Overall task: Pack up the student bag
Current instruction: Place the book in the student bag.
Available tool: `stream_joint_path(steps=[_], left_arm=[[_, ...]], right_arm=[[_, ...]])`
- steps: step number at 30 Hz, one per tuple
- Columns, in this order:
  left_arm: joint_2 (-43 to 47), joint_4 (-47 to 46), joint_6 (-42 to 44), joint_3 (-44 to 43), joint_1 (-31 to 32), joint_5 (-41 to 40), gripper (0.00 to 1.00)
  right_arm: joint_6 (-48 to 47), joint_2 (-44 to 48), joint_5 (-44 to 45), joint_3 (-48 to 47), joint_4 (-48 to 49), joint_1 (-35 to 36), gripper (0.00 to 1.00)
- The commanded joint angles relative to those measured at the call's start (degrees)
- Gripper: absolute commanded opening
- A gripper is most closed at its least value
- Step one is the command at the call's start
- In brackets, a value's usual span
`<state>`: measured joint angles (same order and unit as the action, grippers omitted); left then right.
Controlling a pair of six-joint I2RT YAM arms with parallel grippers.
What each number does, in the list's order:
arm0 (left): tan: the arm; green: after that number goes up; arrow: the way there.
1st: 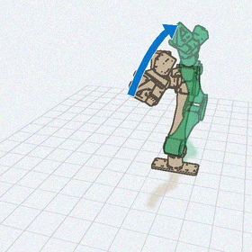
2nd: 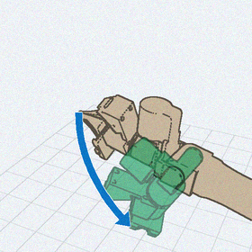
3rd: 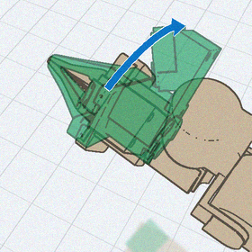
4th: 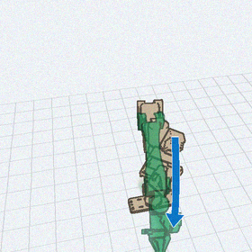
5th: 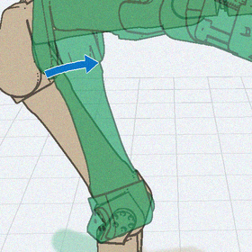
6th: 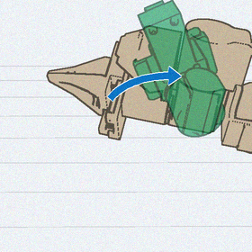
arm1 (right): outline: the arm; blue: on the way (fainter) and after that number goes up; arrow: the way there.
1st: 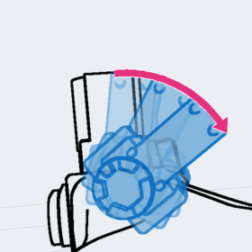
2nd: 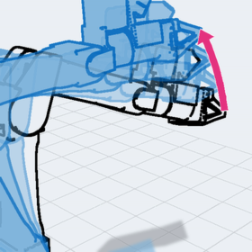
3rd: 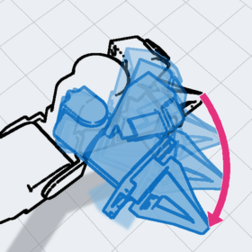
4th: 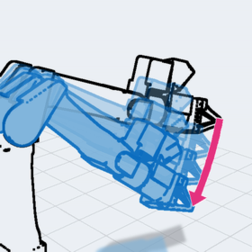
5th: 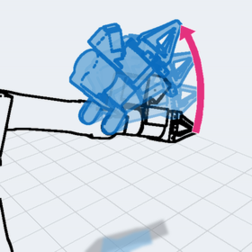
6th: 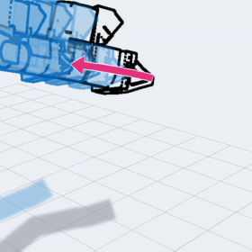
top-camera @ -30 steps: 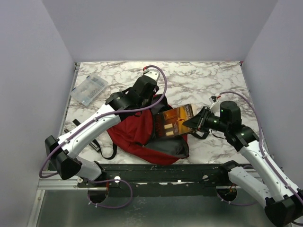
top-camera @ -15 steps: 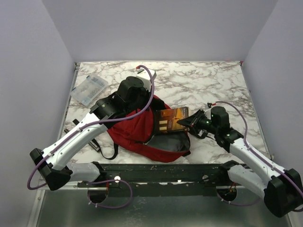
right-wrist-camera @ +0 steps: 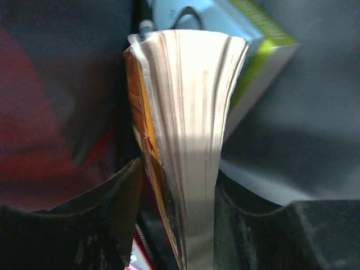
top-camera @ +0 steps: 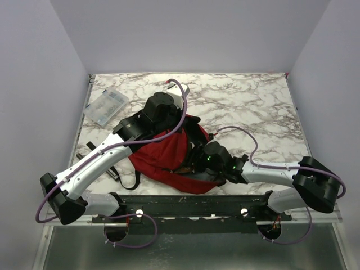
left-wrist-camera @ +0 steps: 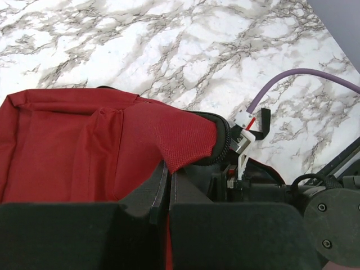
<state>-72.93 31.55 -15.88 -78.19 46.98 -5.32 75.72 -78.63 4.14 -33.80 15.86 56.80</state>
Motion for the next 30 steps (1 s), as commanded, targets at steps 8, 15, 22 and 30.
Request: stream_joint_path(steps=[8,15,22,30], left_arm=[[4.39,-4.11,-0.71,4.18,-0.11,0.48,0.00],[6.09,-3.70,-1.65,5.76,-0.10,1.37,0.00],[7.09,-4.17,-2.54,6.80,-0.08,-0.03,0.00],[5.66,-5.32,-2.67,6.33,-0.10,1.67,0.00]], right_arm=[[-25.96,4.43,-19.17,4.35,14.21,-4.93,0.83],[-23.31,-5.60,-40.22,6.54,31.41,-13.51,0.58],[-10.81,-11.94,-46.29,8.92,45.49,-15.14,0.00],[-2.82,14.32,-2.92,18.40,23.33,-14.32,0.00]])
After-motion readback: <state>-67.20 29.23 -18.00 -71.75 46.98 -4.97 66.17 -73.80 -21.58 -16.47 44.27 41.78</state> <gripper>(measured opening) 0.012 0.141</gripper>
